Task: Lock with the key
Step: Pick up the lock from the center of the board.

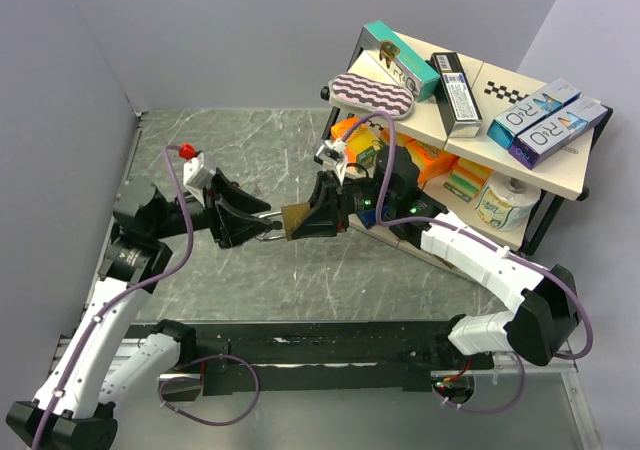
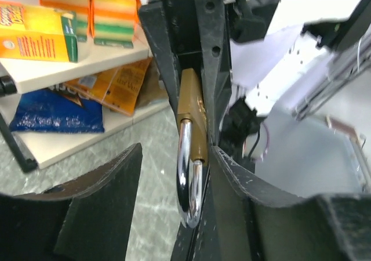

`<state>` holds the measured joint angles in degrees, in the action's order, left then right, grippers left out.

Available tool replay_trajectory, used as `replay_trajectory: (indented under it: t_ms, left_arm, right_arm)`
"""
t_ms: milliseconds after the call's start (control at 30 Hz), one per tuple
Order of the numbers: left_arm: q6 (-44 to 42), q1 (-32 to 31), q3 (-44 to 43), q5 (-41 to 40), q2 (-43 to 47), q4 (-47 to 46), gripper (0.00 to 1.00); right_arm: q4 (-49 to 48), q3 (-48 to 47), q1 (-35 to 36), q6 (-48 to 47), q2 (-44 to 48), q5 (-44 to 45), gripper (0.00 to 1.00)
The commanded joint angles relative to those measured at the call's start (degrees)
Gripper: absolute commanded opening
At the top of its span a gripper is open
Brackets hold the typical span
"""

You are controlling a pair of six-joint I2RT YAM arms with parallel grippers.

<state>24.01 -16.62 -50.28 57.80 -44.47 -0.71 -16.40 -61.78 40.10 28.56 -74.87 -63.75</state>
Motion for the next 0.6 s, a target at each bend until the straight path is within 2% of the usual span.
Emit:
replay_trajectory:
  t_ms: [0,200,333,400,567]
  left_arm:
    - [-13.98,0.45,-4.73,5.91,-1.32,18.52,0.57]
    - [-18.20,0.45,-5.88,8.12,-2.99,22.59,0.55]
    - [-19.87,0.54,-5.97,9.87,-3.70,24.35,0.48]
    - [-20.23,0.54,-5.88,10.22,-3.70,24.70,0.48]
    - [-17.78,0.45,-4.39,10.67,-2.91,21.03,0.44]
  right_arm:
    - [-0.74,-2.82,-0.28,-2.54,1.92,-2.26,0.00]
    - [4.10,-3.52,-0.20,-7.46,2.62,-2.17,0.00]
    - [4.80,-3.96,-0.19,-7.90,2.45,-2.17,0.00]
    - [4.98,-4.05,-0.28,-8.25,2.45,-2.08,0.00]
    - [3.66,-3.79,-0.20,-7.55,2.36,-1.82,0.00]
